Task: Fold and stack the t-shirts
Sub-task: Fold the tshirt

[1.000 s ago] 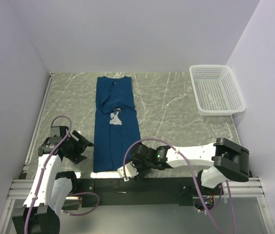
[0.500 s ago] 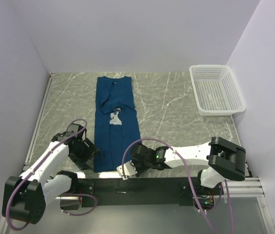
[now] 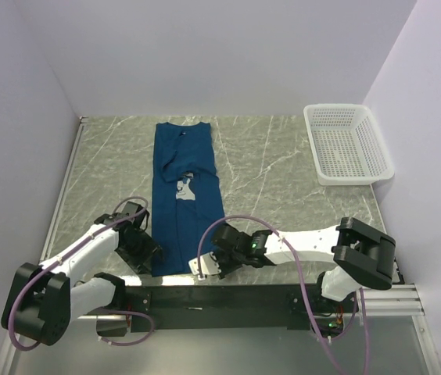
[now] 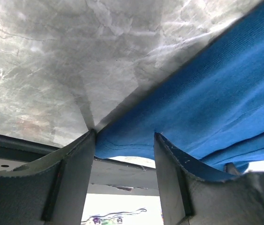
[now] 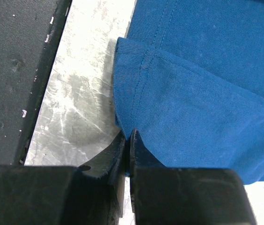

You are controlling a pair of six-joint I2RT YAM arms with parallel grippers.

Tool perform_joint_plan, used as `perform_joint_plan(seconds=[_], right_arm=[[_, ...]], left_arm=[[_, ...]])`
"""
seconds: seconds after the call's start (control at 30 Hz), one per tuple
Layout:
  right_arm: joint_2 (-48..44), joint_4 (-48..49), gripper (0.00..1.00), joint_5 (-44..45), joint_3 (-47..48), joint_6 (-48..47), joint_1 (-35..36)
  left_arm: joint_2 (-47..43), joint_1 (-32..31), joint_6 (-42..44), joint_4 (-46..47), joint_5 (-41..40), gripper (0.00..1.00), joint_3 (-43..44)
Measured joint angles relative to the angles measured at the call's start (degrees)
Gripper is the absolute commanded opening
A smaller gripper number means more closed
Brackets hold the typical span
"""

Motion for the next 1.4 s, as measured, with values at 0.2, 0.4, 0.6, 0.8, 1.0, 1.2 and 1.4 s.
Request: perform_joint_plan(seconds=[0.2, 0.4, 0.6, 0.8, 1.0, 1.2, 1.4], right_arm=[[0.0, -0.5, 0.0, -1.2, 0.2, 0.5, -0.9], [-0.1, -1.4, 0.0, -2.1, 0.5, 1.2, -1.9], [-0.7, -2.4, 0.0, -3.3, 0.6, 1.5, -2.6], [-1.3, -5.2, 0.0, -5.8, 1.9, 1.5, -4.8], [-1.7, -11.0, 0.0, -10.1, 8.4, 1.7, -10.5], [-0.7, -12.7, 0.0, -11.7, 17.2, 1.9, -19.5], [9.2, -12.8, 0.0, -11.1, 29.2, 4.7, -26.1]], left_arm=[[0.3, -1.5, 0.0, -0.3, -1.1, 0.45, 0.0], [2.5, -3.2, 0.3, -1.9, -1.8, 0.18, 0.7], [4.0, -3.6, 1.4, -1.2, -0.6, 0.02, 1.3], [3.4, -3.7, 4.4, -0.1, 2.1, 0.01, 2.9], [3.9, -3.6, 7.2, 1.9, 6.1, 0.0, 9.2], [9.7, 0.6, 9.4, 4.9, 9.1, 0.0, 15.5], [17.4, 11.0, 11.0, 9.5, 11.2, 0.0, 23.6]])
